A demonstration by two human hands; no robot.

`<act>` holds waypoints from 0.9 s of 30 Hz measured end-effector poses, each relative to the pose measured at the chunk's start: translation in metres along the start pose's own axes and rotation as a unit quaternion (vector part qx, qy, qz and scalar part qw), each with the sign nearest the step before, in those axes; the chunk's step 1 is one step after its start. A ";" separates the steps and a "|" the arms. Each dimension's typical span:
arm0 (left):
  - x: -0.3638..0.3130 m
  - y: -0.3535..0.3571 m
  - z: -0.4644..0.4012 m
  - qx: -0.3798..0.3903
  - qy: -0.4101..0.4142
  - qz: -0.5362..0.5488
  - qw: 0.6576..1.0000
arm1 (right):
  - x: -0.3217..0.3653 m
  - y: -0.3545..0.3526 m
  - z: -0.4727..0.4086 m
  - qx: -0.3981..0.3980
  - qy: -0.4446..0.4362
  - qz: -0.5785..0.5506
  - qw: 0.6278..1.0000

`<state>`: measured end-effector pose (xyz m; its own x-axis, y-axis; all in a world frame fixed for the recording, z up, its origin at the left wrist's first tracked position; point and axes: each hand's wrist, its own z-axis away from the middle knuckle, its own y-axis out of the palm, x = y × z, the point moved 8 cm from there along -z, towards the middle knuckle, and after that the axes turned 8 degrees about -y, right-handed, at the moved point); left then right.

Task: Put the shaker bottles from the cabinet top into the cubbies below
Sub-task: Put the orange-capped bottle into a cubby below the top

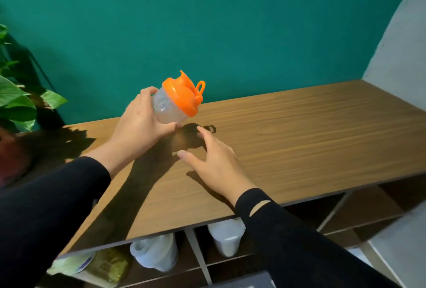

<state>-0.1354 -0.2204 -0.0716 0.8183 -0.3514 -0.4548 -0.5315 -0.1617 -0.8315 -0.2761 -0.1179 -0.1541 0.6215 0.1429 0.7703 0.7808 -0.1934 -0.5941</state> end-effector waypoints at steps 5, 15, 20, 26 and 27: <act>-0.075 -0.022 0.097 0.020 0.061 0.205 0.977 | 0.034 -0.039 0.060 -0.094 -0.066 -0.319 0.941; -0.143 0.083 0.272 0.241 0.070 0.345 0.904 | -0.047 -0.091 0.238 -0.164 0.147 -0.231 0.948; -0.119 0.139 0.304 0.385 -0.054 0.374 0.842 | -0.104 -0.072 0.260 -0.074 0.202 -0.225 0.950; -0.112 0.193 0.291 0.422 -0.150 0.396 0.802 | -0.154 -0.057 0.242 -0.037 0.249 -0.220 0.942; -0.110 0.203 0.286 0.415 -0.160 0.392 0.805 | -0.161 -0.056 0.237 -0.037 0.255 -0.226 0.939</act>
<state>-0.2706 0.0492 -0.2816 0.3867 0.2323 -0.8925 -0.6920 0.7128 -0.1143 -0.4049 0.0999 -0.2999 0.1014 -0.2531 0.9621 0.9395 -0.2938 -0.1763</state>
